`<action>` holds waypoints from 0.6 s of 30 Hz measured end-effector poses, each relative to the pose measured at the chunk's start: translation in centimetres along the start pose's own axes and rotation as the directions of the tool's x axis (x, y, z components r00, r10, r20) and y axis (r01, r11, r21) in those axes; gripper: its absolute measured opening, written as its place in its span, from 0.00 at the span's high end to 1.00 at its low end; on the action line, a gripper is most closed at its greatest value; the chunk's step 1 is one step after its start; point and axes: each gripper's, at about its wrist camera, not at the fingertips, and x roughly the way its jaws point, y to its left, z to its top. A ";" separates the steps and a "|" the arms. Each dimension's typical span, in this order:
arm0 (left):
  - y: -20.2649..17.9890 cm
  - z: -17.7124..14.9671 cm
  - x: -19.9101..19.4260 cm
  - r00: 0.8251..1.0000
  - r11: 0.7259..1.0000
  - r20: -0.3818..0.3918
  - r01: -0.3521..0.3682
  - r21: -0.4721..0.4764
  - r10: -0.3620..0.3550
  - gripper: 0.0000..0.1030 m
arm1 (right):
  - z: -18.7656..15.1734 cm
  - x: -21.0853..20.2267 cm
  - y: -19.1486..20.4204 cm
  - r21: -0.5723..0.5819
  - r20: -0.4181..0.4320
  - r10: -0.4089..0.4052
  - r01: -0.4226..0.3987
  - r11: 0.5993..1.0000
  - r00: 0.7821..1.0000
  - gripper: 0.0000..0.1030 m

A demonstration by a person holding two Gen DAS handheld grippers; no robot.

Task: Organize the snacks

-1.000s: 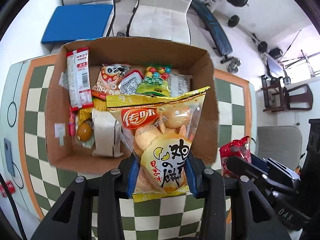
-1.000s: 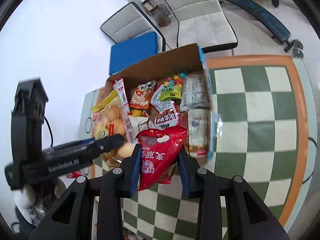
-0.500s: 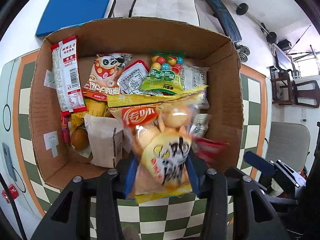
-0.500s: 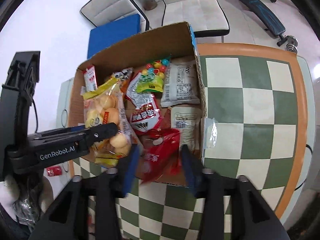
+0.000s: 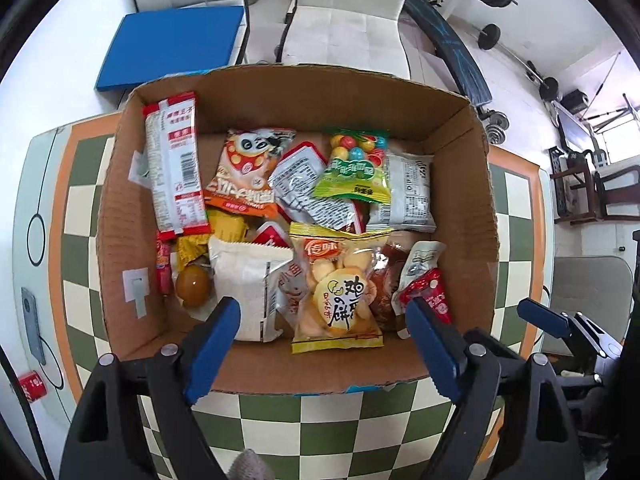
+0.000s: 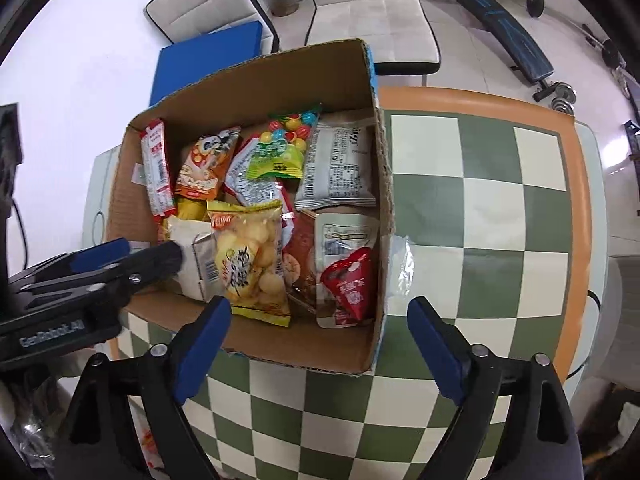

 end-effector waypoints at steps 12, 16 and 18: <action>1.9 -2.7 -2.4 0.997 0.999 0.071 -0.003 -0.039 0.005 0.12 | -1.1 -0.1 0.4 0.010 0.019 -0.056 0.056 0.998 0.998 0.10; 1.9 -5.0 -5.4 0.986 0.998 0.158 -0.041 -0.037 0.046 0.12 | -2.5 -1.8 1.3 -0.009 0.065 -0.063 0.063 0.998 0.996 0.09; 1.8 -6.4 -7.1 0.977 0.998 0.203 -0.055 -0.037 0.062 0.12 | -3.6 -3.2 2.0 -0.026 0.109 -0.076 0.079 0.997 0.991 0.09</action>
